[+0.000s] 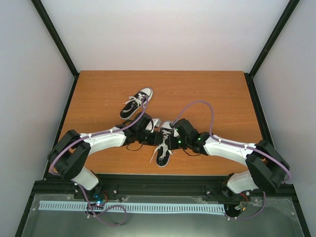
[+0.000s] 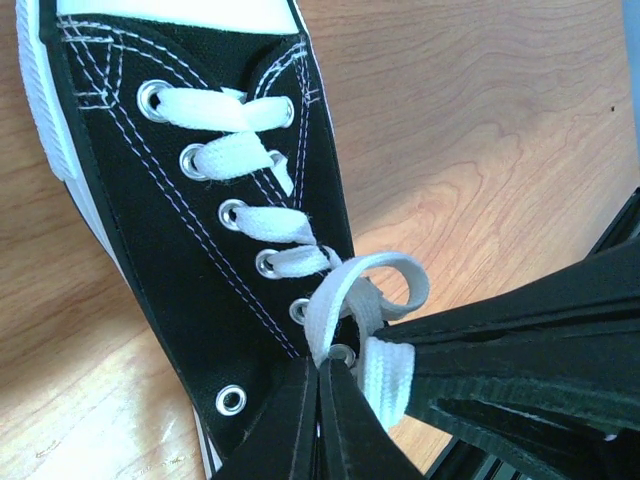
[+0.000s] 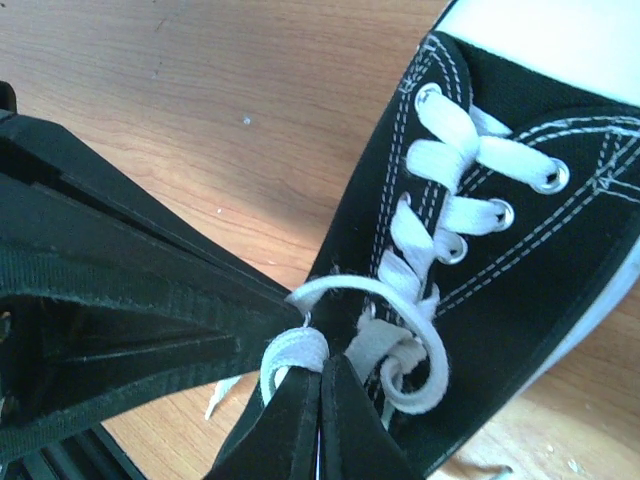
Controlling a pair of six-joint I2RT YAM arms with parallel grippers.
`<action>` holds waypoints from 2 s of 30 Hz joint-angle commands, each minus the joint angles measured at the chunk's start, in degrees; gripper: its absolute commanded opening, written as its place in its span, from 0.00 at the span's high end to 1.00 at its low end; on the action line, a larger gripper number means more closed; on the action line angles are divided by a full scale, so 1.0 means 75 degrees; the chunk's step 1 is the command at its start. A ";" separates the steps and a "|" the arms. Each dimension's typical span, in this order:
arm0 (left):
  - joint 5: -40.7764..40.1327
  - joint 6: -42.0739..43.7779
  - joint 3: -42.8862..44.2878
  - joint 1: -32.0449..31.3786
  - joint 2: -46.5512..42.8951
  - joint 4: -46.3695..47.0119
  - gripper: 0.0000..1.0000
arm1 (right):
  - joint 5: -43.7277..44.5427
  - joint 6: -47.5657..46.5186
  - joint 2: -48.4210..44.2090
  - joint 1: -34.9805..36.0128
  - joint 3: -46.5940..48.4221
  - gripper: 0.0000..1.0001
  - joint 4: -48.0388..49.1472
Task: Tie the shoes
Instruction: Cross the shoelace with the shoelace.
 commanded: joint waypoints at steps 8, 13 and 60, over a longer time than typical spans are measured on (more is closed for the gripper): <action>-0.0237 0.0085 -0.0009 0.0075 -0.0405 0.0060 0.99 | 0.0181 -0.0094 0.0501 0.0087 0.0188 0.97 0.0266; 0.0290 0.0108 -0.0181 0.0069 -0.0429 0.0532 0.99 | 0.0290 -0.0054 0.0607 0.0089 0.0167 0.97 0.0269; 0.0212 0.0104 0.0290 0.0901 0.0735 0.0209 0.67 | 0.0392 0.0195 0.0386 0.0090 -0.0278 0.97 0.0723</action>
